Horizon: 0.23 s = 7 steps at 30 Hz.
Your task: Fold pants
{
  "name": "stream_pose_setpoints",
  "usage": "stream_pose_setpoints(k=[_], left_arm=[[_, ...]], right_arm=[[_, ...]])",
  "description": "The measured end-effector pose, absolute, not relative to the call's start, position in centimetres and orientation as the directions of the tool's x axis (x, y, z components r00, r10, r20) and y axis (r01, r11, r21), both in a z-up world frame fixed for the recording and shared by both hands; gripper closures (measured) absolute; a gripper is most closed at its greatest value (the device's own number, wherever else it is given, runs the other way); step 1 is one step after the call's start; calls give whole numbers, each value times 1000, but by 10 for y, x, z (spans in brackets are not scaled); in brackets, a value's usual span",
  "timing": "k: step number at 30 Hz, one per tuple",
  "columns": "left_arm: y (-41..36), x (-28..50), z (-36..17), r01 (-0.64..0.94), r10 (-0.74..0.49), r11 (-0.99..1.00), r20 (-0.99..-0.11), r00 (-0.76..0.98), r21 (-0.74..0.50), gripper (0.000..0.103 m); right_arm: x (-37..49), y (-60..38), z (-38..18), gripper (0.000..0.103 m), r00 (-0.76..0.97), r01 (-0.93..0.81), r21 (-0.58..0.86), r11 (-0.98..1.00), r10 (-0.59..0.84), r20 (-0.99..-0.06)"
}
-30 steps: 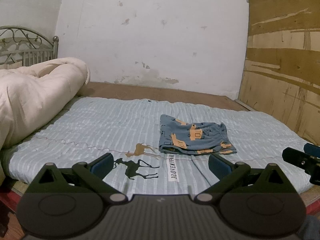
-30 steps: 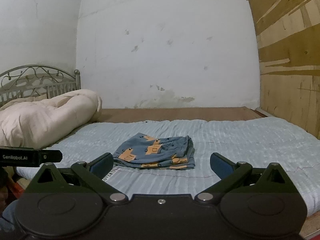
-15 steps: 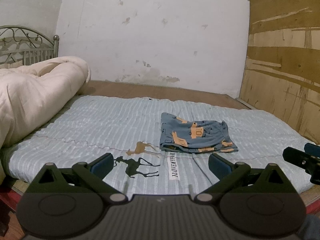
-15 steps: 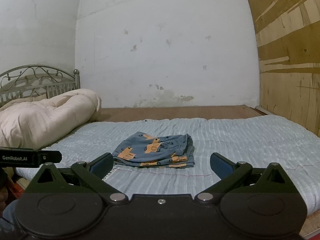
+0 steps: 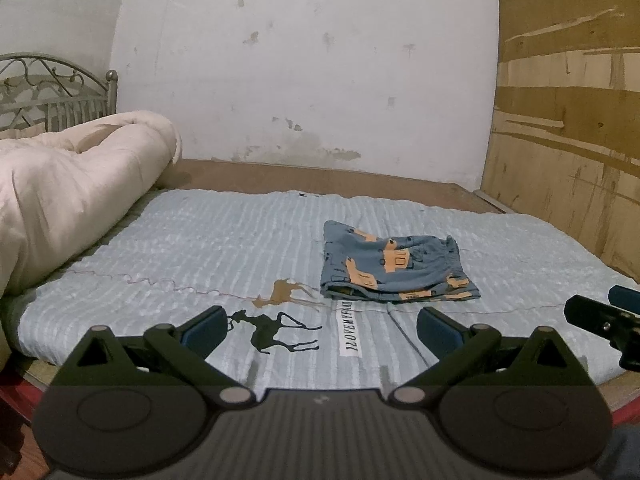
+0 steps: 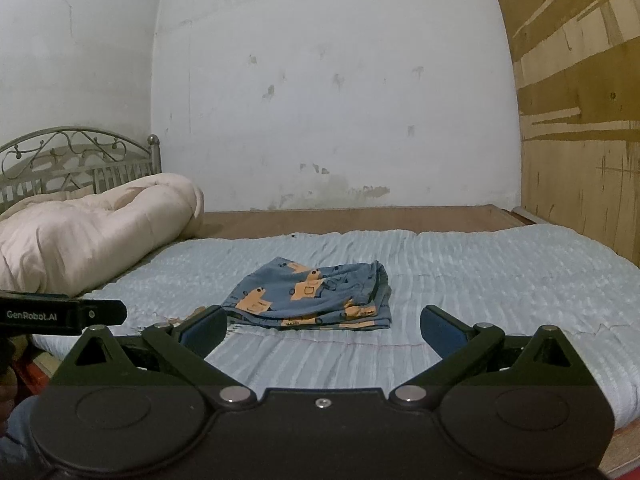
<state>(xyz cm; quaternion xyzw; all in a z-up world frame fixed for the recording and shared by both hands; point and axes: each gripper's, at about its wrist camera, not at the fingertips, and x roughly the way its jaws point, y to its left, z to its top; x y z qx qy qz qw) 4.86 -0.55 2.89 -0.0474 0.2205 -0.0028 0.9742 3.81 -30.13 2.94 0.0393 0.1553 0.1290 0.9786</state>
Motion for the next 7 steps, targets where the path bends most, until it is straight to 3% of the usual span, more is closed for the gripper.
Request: stream_pose_setpoints(k=[7], left_arm=[[-4,52,27,-18,-21,996,-434,901,-85,1]], right_arm=[[41,-301,24,1,914,-241,120,963,267,-305]])
